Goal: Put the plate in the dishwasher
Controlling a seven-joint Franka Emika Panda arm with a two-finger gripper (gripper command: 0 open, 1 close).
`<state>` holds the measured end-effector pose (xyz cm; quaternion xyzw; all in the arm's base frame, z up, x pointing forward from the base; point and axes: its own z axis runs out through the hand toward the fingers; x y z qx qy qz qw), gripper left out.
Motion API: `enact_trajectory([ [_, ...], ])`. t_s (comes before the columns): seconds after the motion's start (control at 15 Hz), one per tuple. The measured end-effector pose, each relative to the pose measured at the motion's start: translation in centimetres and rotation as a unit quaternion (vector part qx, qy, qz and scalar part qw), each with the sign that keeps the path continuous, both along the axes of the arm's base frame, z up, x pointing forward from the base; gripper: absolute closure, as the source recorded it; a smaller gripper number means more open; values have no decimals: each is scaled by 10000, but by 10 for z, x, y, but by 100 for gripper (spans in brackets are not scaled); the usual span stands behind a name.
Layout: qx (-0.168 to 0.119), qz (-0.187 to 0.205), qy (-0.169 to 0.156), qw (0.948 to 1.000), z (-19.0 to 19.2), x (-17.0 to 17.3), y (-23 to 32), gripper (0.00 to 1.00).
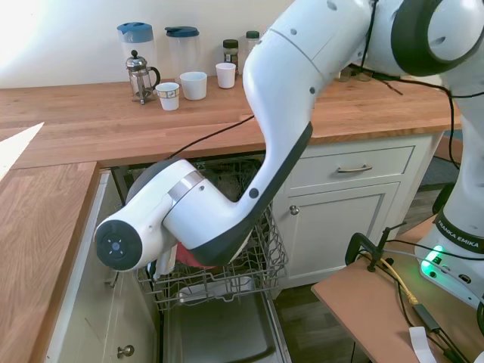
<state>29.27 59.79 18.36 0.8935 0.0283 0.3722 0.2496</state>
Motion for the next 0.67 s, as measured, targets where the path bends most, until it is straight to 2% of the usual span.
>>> enact_trajectory([
  [0.07,-33,-28,1,10000,-6,6,3,0],
  [0.2,-51,-242,149,9996,-16,18,5,0],
  [0.33,58,-728,537,9959,-15,27,6,0],
  [0.53,298,-1088,1431,9833,1,48,4,0],
  [0.67,558,-1197,1874,9734,12,64,1,0],
])
